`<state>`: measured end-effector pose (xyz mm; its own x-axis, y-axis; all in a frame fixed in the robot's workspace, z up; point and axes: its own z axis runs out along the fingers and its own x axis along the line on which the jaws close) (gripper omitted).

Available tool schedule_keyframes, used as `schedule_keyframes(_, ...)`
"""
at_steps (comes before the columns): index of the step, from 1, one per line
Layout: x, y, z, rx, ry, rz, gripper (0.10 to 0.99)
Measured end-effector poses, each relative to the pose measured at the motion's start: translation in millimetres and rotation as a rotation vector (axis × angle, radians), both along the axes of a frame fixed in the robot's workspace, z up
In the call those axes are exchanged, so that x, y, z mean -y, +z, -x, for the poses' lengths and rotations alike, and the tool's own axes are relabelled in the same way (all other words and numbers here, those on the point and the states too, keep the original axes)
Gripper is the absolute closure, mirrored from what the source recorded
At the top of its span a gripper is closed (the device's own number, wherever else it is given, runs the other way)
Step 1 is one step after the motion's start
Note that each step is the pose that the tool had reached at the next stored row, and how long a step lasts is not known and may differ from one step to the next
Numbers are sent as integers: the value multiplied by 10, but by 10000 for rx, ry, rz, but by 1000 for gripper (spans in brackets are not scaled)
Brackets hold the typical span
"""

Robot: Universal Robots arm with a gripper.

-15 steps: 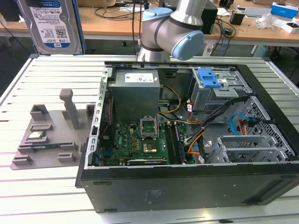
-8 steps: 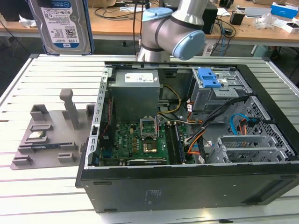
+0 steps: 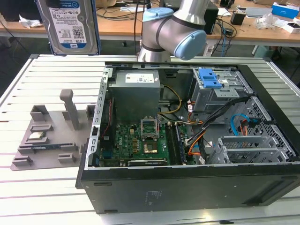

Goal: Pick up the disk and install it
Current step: 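Pick up the disk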

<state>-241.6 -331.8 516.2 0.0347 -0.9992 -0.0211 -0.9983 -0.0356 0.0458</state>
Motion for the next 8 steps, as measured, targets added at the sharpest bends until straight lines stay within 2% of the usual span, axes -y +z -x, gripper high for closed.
schedule_keyframes(4, 0, 0, -71, -1, 0, 1, 718)
schedule_keyframes(8, 0, 0, -188, -2, 0, 1, 718)
